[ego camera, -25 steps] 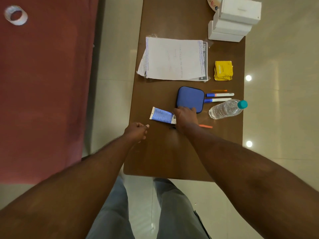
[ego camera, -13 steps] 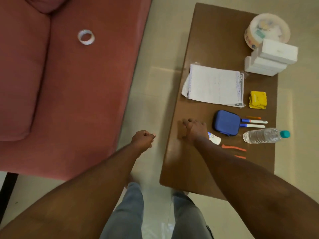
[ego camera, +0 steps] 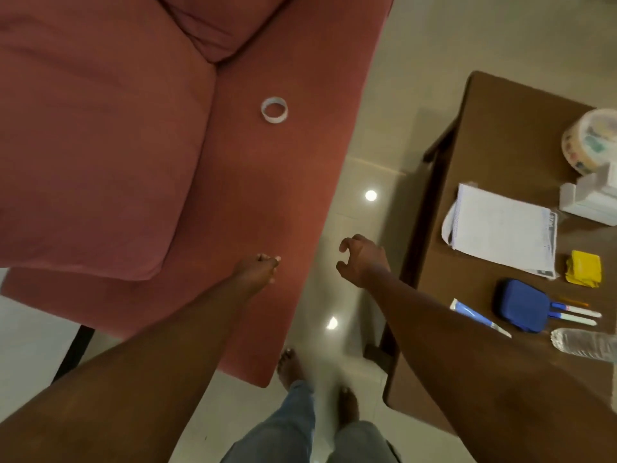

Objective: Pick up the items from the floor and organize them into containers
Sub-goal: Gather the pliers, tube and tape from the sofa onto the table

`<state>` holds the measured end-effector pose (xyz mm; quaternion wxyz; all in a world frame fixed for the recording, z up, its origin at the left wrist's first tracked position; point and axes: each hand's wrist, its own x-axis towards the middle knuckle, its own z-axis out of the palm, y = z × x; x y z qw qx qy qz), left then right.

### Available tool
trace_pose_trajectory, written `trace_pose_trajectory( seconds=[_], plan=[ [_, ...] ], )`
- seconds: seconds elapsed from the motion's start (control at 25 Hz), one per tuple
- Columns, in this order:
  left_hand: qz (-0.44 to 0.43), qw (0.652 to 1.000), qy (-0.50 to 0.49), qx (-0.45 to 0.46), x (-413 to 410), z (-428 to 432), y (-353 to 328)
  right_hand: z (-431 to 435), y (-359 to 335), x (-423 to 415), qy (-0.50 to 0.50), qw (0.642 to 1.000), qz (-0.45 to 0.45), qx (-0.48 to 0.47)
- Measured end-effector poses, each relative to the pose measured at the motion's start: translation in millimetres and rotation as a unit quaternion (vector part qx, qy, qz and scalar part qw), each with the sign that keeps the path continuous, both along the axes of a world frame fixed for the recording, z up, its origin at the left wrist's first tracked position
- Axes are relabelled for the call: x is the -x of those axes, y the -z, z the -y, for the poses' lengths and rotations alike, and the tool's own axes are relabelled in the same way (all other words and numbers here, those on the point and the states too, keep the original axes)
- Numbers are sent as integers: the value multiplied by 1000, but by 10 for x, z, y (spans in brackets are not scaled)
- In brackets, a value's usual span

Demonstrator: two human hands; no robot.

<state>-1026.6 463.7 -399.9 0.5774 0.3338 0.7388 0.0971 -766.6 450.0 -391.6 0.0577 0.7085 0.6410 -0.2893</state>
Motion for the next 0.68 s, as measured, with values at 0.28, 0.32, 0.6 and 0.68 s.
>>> trace_pose_trajectory(
  seconds=[0.28, 0.32, 0.6, 0.68],
  plan=[
    [10, 999, -42, -1, 256, -351, -63, -765, -114, 310, -29, 999, -9, -15],
    [10, 999, -49, 3, 259, -428, -62, -902, -116, 308, -33, 999, -10, -12],
    [-6, 992, -125, 24, 254, -1275, 96, -2328, 38, 333, -63, 998, -30, -3],
    [-8, 990, -137, 38, 148, -1596, 195, -2819, 182, 311, -69, 996, -51, -10]
  ],
)
